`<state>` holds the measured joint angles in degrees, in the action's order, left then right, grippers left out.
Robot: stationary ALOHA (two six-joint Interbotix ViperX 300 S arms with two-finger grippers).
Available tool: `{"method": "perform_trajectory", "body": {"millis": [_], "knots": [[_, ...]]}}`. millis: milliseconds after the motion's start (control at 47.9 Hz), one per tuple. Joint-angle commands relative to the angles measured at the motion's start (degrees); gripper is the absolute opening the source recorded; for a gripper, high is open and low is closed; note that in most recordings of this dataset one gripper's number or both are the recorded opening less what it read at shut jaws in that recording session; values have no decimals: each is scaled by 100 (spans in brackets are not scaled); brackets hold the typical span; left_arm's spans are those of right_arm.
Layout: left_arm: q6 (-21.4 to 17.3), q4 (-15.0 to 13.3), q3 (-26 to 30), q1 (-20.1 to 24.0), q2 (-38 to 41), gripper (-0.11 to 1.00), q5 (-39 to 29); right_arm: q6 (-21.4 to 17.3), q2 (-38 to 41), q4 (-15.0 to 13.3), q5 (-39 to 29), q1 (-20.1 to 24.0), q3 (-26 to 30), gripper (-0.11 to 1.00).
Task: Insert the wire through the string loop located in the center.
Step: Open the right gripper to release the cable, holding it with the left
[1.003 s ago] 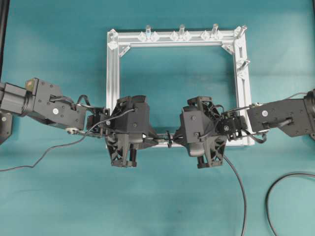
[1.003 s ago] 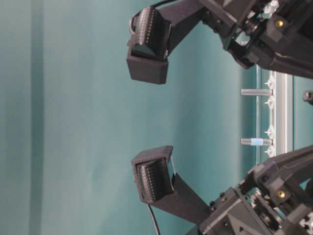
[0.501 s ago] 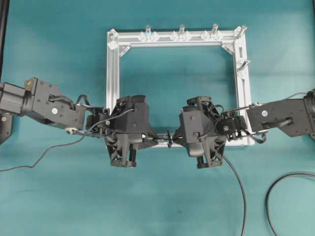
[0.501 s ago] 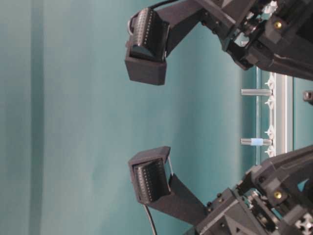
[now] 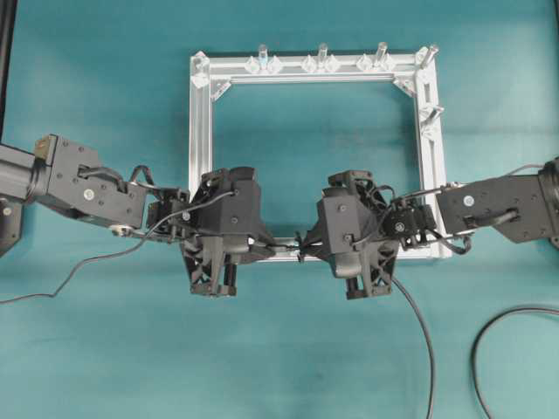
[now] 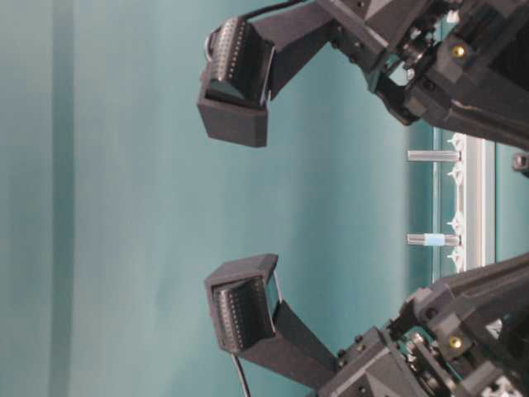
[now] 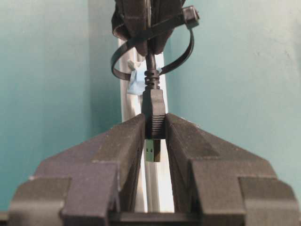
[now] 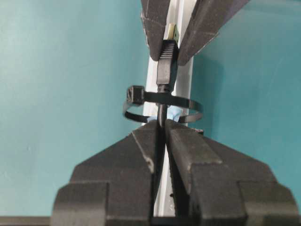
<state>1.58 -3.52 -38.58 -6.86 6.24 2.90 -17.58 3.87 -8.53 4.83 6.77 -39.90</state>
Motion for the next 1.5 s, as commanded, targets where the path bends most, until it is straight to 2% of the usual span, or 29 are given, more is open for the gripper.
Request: {"method": "perform_trajectory", "body": {"millis": [0, 84, 272, 313, 627, 835, 1003, 1211, 1483], "knots": [[-9, 18, 53, 18, -167, 18, 26, 0, -176, -18, 79, -9, 132, 10], [-9, 18, 53, 18, -167, 18, 26, -9, -176, -9, 35, -9, 132, 14], [0, 18, 62, 18, -167, 15, 26, -9, -185, -18, -132, -9, 158, 68], [0, 18, 62, 18, -167, 15, 26, -9, -176, -18, -149, -9, 158, 72], [0, 18, 44, 18, -185, 15, 18, -9, -255, -18, -229, -9, 132, 71], [0, 18, -35, 18, -290, 15, -132, -9, -580, -18, -650, -9, 62, 71], [9, 18, -272, 9, -589, 15, -246, -26, -879, -18, -923, 0, -123, 71], [44, 18, -624, 18, -984, 15, -431, -62, -1151, -18, -940, 9, -431, 71], [62, 9, -1002, 18, -1433, 15, -694, -62, -1318, -9, -949, 9, -563, 71]]}}
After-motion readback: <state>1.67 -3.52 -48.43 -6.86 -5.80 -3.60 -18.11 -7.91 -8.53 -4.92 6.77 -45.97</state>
